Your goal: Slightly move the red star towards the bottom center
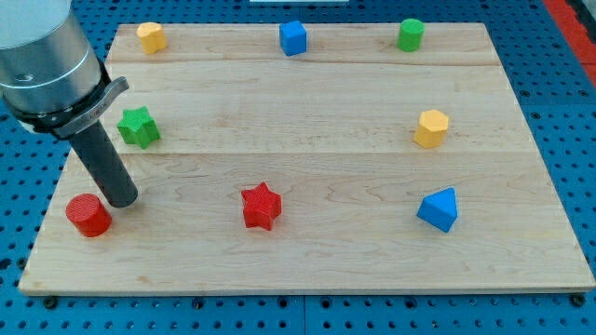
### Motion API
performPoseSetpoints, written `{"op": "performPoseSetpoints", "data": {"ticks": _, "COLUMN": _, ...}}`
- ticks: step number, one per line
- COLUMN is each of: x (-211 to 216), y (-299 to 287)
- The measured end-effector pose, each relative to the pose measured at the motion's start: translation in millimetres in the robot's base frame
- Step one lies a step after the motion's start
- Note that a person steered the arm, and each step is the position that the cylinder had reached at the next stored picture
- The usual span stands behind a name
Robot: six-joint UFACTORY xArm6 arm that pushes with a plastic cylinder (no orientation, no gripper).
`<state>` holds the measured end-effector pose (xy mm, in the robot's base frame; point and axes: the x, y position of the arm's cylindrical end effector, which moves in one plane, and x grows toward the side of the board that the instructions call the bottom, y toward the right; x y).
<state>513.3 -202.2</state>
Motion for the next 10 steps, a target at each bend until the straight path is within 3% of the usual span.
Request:
{"op": "performPoseSetpoints", "data": {"ticks": 3, "x": -3, "y": 7}}
{"op": "performPoseSetpoints", "data": {"ticks": 5, "x": -44, "y": 51}}
{"op": "performPoseSetpoints", "data": {"ticks": 8, "x": -15, "y": 138}}
{"op": "performPoseSetpoints", "data": {"ticks": 10, "x": 5, "y": 150}}
